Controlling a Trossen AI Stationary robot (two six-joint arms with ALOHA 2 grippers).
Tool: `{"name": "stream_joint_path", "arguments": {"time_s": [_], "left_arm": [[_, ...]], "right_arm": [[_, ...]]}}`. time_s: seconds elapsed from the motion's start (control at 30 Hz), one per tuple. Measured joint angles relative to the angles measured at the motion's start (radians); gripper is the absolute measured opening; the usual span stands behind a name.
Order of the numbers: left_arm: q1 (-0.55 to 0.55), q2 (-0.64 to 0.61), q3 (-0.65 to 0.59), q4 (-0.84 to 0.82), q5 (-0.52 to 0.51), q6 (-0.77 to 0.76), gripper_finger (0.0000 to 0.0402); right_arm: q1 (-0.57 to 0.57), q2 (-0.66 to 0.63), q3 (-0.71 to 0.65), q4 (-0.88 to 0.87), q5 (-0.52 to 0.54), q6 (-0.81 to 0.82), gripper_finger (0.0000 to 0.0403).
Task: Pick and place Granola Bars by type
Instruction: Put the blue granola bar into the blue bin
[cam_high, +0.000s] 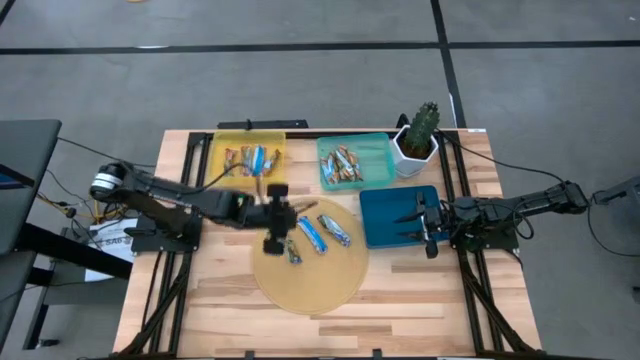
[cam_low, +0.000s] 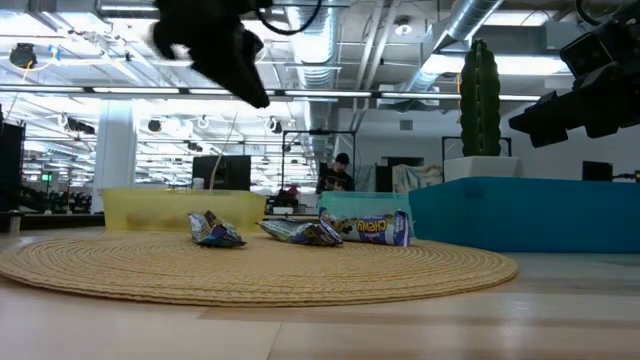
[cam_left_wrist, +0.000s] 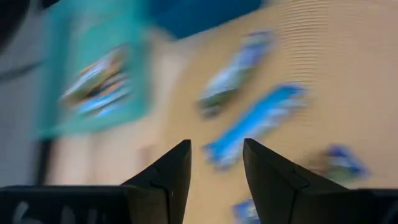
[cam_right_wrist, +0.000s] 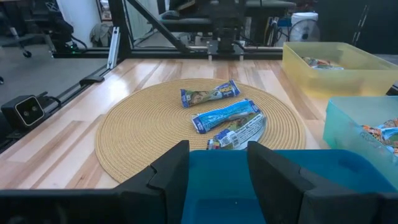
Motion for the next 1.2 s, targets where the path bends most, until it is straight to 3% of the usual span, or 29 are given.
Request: {"name": "stream_joint_path", "arguments": {"time_s": [0.23,0.57,0.87,1.2], "left_arm": [[-0.087,-0.118,-0.331,0.324,0.195,0.058,0.0140],[-0.122,-0.370,-0.691,0.378,0.279,-0.067,0.0140],[-0.127,-0.579,-0.859,0.371,0.296,-0.118,0.0140],[-0.127,-0.712,-0.880,0.357,0.286,-0.094,0.0140]], "right_arm": [[0.000,0.000,0.000,0.000,0.000,0.000,0.0154],[0.000,0.000,0.000,-0.001,0.000,0.000,0.0154],[0.000,0.000,0.000,0.000,0.000,0.000,0.0154],[0.000,0.000,0.000,0.000,0.000,0.000,0.0154]]}}
